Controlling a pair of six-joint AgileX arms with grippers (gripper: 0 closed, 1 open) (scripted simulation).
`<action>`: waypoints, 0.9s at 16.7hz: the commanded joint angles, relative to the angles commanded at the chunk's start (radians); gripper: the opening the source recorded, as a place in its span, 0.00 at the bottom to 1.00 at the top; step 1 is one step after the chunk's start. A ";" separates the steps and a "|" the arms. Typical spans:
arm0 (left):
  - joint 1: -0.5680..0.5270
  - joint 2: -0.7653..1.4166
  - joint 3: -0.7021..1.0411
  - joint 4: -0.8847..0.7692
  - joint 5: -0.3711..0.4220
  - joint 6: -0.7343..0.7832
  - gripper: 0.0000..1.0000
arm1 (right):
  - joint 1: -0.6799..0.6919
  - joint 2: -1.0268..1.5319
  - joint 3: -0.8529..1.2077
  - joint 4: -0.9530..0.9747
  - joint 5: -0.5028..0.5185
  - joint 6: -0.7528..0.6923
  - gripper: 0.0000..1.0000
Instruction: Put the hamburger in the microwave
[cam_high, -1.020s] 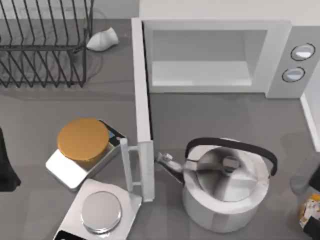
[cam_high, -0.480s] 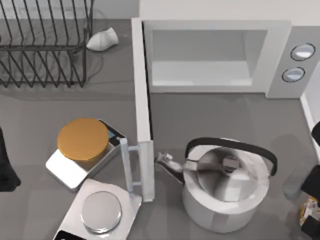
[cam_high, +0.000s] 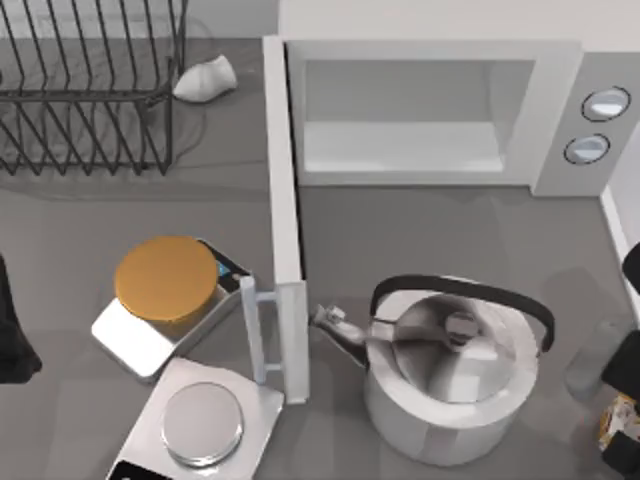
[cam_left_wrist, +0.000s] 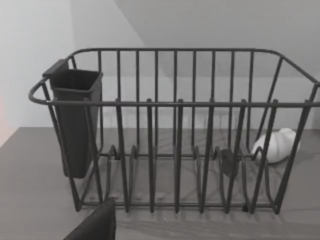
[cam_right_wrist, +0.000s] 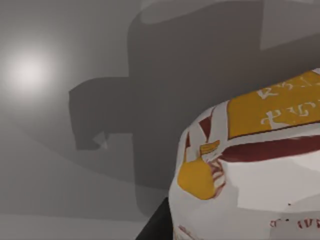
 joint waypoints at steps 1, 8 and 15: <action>0.000 0.000 0.000 0.000 0.000 0.000 1.00 | 0.000 0.000 0.000 0.000 0.000 0.000 0.40; 0.000 0.000 0.000 0.000 0.000 0.000 1.00 | 0.000 0.000 0.000 0.000 0.000 0.000 0.00; 0.000 0.000 0.000 0.000 0.000 0.000 1.00 | -0.021 -0.092 0.024 -0.155 0.021 -0.020 0.00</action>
